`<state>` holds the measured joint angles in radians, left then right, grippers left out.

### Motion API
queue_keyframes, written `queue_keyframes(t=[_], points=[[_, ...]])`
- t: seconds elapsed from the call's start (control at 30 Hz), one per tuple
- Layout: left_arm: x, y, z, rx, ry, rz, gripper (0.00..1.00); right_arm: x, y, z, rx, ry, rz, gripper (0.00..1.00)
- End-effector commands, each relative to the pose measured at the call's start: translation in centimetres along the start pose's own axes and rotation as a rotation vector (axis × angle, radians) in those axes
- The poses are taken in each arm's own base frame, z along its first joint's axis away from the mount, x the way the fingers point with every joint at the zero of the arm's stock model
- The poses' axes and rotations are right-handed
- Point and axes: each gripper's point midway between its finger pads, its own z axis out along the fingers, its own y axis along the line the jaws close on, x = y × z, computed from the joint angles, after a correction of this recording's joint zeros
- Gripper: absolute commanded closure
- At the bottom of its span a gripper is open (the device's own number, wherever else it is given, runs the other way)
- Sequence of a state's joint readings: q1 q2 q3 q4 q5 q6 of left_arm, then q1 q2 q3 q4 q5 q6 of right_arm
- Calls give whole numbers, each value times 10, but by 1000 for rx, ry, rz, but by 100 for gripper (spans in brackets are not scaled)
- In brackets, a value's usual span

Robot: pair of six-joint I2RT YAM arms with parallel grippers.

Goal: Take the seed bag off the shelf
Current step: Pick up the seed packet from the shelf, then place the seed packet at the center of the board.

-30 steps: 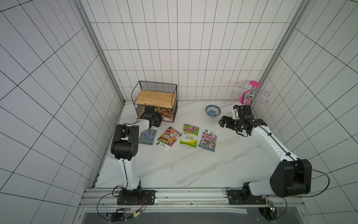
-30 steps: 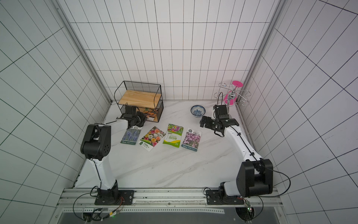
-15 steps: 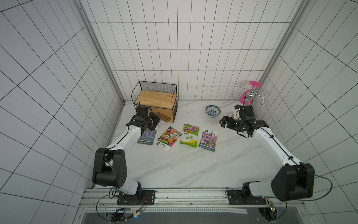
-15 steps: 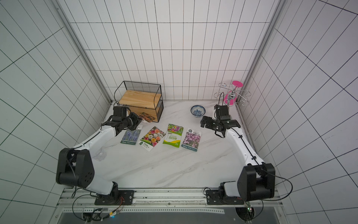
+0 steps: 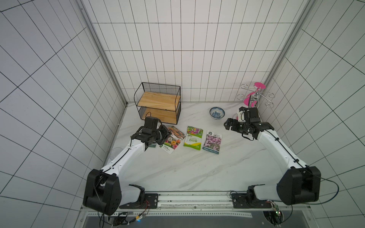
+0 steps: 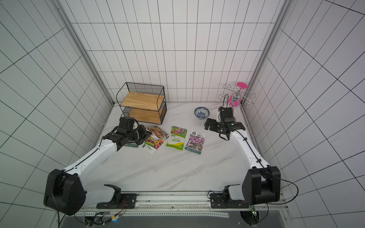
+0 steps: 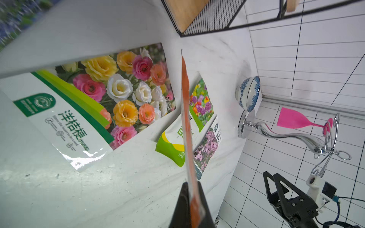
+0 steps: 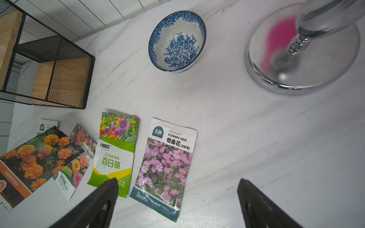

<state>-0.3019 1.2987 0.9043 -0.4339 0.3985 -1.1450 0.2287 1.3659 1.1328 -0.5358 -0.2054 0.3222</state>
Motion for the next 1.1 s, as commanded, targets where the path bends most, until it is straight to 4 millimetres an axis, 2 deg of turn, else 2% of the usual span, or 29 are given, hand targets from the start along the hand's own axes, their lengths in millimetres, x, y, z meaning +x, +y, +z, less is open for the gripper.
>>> queue_keyframes(t=[0.0,0.17,0.33,0.43,0.5,0.57,0.67,0.8,1.07], points=[[12,-17,12,56,39,23,100,9,-5,-4,9,8,5,1],[37,-29,31,131,205,65,100,10,-6,-8,16,6,2,1],[54,-30,37,159,331,112,100,12,-6,-8,15,7,9,1],[56,-43,39,195,349,134,100,12,-5,-7,11,8,13,1],[67,-53,43,223,416,160,100,11,-5,-7,10,5,16,1],[81,-54,45,216,484,187,100,10,-4,-9,9,2,15,1],[97,-39,42,170,546,225,100,10,-5,-11,12,-4,13,1],[115,-11,36,116,638,192,100,12,-7,-12,21,-6,11,1],[142,33,26,0,791,150,100,14,-8,-8,19,5,18,1]])
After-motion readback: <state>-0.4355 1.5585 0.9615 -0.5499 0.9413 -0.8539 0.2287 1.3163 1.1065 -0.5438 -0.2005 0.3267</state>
